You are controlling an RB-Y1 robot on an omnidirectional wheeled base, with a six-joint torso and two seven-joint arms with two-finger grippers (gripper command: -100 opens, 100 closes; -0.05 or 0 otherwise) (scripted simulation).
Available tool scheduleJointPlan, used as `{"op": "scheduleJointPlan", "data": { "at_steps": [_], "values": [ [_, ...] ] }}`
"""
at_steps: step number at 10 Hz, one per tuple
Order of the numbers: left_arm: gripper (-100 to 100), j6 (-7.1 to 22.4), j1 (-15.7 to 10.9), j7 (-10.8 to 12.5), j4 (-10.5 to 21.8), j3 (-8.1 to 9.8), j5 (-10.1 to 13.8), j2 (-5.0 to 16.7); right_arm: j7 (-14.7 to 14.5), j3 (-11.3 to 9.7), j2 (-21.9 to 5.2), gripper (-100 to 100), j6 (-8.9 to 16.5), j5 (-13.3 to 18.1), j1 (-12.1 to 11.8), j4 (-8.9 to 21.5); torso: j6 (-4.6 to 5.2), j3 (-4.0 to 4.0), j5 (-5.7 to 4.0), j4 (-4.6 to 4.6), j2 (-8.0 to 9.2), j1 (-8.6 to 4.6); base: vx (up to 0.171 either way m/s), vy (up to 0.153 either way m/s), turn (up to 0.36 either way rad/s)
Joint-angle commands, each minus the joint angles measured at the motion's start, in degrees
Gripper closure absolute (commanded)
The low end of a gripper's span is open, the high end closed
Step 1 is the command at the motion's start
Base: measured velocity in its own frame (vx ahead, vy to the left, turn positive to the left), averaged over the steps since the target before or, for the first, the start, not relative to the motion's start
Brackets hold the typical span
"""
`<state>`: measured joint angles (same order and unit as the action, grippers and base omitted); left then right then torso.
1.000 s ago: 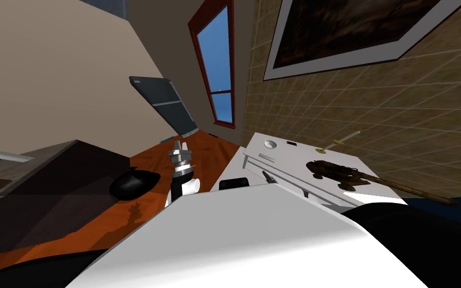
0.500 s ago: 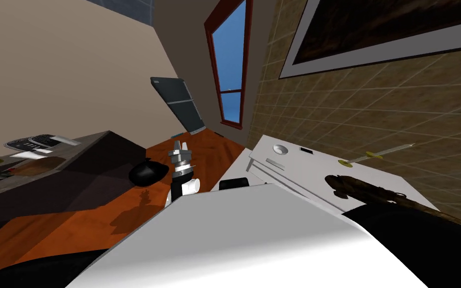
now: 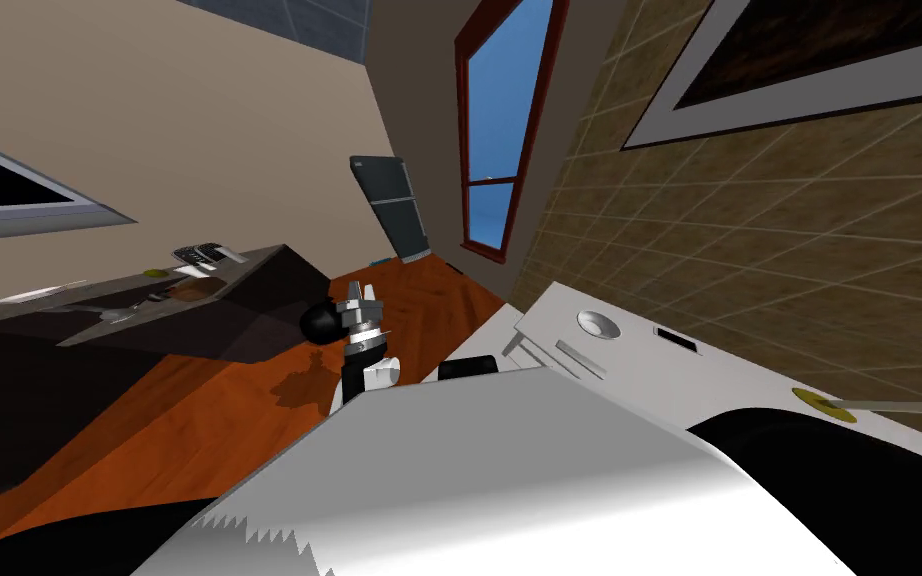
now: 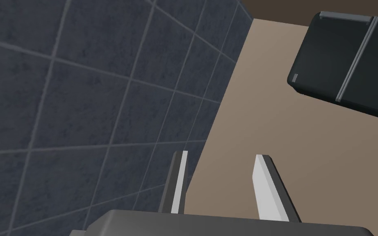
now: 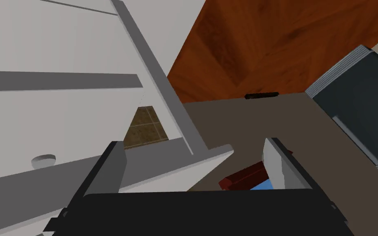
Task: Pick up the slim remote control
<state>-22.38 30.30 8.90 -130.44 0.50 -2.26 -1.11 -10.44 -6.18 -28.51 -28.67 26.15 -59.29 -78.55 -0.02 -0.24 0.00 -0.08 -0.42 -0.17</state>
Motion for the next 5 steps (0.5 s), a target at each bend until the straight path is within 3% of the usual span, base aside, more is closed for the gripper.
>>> {"op": "scheduleJointPlan", "data": {
  "at_steps": [1, 3, 5],
  "values": [
    [0, 0.0, 0.0, 0.0, 0.0, 0.0, 0.0, 0.0, -1.49, -0.7, -1.56, -100, 1.41, 2.36, -2.18, 2.86, 0.0, 0.0, 0.0, 0.0, 0.0, 0.0, 0.194, -0.063, 0.451],
    [0, 0.0, 0.01, 0.0, 0.0, 0.01, 0.0, 0.0, -1.49, -0.7, -1.56, -100, 1.41, 2.36, -2.18, 3.47, 0.07, -0.05, -0.02, -0.02, -0.06, 0.0, 0.091, -0.049, 0.117],
    [0, 0.0, 0.0, 0.0, 0.0, 0.0, 0.0, 0.0, -3.44, -1.5, -3.21, -100, 2.89, 5.06, -4.05, 7.04, 0.03, 0.14, 0.03, 0.06, 0.25, 0.13, 0.091, -0.051, 0.339]
  ]
}}
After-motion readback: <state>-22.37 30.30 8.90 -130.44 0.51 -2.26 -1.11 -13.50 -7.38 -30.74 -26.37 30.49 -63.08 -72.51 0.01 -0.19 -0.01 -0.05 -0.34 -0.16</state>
